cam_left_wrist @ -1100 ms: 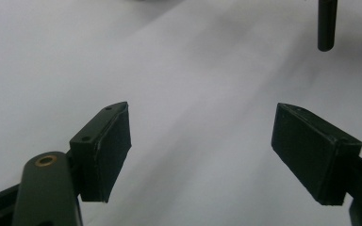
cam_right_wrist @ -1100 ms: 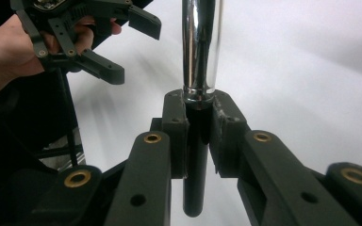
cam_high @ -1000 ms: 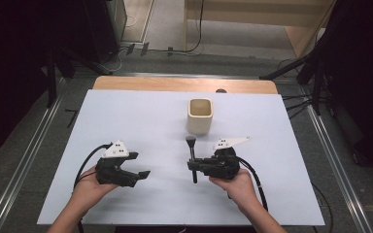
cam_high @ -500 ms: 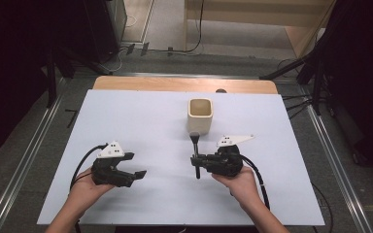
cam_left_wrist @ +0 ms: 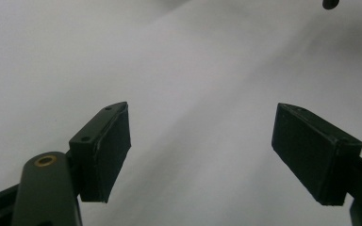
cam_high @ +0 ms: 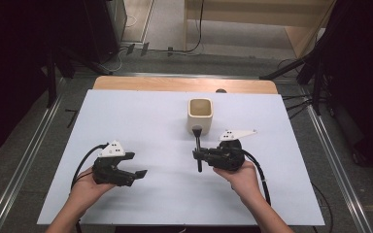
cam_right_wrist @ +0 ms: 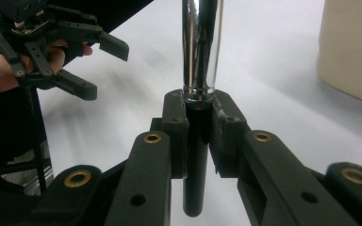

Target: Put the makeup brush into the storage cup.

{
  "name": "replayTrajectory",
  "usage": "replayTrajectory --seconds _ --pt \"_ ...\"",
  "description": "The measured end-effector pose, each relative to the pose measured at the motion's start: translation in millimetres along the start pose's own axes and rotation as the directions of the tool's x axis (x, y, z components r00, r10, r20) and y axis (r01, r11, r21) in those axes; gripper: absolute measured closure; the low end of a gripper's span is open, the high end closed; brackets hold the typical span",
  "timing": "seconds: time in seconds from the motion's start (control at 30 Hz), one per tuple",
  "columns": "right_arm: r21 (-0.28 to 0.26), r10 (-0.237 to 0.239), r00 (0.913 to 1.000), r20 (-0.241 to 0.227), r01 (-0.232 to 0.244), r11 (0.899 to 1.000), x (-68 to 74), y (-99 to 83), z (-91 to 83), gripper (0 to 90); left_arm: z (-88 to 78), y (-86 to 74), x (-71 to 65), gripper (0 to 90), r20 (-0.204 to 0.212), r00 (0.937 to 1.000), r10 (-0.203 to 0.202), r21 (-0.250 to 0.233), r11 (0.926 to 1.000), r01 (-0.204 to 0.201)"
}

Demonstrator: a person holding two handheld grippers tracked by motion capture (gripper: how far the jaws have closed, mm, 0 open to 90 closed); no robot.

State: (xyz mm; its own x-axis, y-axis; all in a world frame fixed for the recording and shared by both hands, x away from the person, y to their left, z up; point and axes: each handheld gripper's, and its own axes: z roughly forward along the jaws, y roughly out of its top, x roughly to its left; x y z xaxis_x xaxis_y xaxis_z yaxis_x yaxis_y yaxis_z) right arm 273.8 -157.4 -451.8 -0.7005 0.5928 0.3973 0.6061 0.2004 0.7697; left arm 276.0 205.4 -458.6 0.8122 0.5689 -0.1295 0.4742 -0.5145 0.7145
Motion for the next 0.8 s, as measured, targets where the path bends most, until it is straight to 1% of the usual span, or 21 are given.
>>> replayTrajectory --seconds 0.17,0.37,0.7,0.8 --pt "0.000 0.003 0.9998 0.019 -0.003 1.000 -4.6 3.8 -1.3 79.6 -0.4 0.2 0.2 20.9 0.005 0.9999 -0.009 -0.005 0.9999 0.009" --pt "-0.024 0.000 0.9993 0.037 0.001 1.000 -8.9 14.1 -8.6 79.6 0.1 0.3 -0.3 20.9 0.008 0.9999 -0.009 -0.005 0.9999 0.009" --pt "-0.033 -0.012 0.9977 0.067 0.014 0.999 -11.6 29.8 -13.9 79.6 0.4 0.3 -0.4 20.8 0.012 0.9999 -0.009 -0.005 1.0000 0.009" --pt "-0.044 -0.015 0.9972 0.073 0.018 0.999 -12.3 35.5 -15.6 79.6 0.1 0.5 0.0 20.9 0.013 0.9999 -0.011 -0.003 0.9999 0.011"
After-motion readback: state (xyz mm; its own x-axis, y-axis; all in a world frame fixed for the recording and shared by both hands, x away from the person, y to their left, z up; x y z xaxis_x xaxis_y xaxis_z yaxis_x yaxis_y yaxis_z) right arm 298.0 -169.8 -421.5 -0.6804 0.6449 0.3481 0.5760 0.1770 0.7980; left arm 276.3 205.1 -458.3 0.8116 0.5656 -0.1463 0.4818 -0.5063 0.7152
